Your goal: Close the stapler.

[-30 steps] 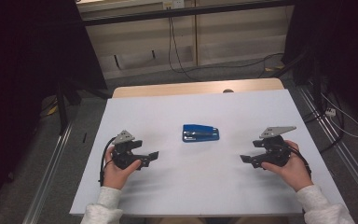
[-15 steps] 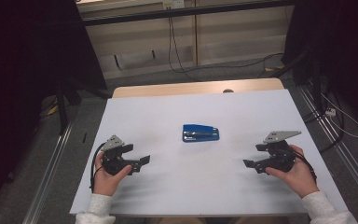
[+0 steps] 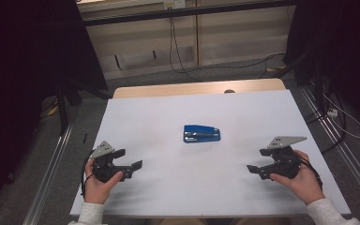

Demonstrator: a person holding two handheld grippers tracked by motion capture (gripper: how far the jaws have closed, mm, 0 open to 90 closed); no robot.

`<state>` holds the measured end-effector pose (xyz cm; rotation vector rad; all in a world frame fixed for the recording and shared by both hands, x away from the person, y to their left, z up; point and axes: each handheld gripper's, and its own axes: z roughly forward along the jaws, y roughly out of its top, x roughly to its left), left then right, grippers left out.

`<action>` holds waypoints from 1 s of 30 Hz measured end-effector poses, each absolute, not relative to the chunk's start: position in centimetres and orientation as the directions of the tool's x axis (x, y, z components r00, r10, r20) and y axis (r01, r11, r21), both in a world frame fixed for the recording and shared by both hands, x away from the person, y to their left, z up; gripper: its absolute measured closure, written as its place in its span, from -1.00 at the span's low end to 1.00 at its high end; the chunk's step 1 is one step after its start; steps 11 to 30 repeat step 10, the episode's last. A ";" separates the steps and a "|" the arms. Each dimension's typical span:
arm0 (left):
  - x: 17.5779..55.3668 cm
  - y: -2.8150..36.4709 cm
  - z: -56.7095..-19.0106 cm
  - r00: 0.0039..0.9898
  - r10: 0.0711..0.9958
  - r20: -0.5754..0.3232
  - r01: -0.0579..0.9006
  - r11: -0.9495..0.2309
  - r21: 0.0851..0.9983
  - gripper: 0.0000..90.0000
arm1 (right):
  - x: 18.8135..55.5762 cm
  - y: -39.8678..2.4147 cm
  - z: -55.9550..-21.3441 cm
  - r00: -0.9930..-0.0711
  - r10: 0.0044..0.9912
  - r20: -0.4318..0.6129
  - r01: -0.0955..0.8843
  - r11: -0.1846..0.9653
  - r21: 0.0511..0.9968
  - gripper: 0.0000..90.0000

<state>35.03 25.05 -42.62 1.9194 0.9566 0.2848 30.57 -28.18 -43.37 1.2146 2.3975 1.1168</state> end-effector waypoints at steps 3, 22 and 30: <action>34.8 25.3 -42.6 0.667 0.722 -0.186 0.503 -0.252 0.827 -0.81 | 30.2 -28.2 -43.2 -0.634 0.764 0.117 0.583 0.374 0.722 -0.65; 34.6 25.2 -42.7 0.676 0.715 -0.181 0.506 -0.271 0.819 -0.81 | 30.0 -28.6 -43.4 -0.631 0.766 0.121 0.585 0.368 0.723 -0.65; 34.6 25.2 -42.7 0.676 0.715 -0.181 0.506 -0.271 0.819 -0.81 | 30.0 -28.6 -43.4 -0.631 0.766 0.121 0.585 0.368 0.723 -0.65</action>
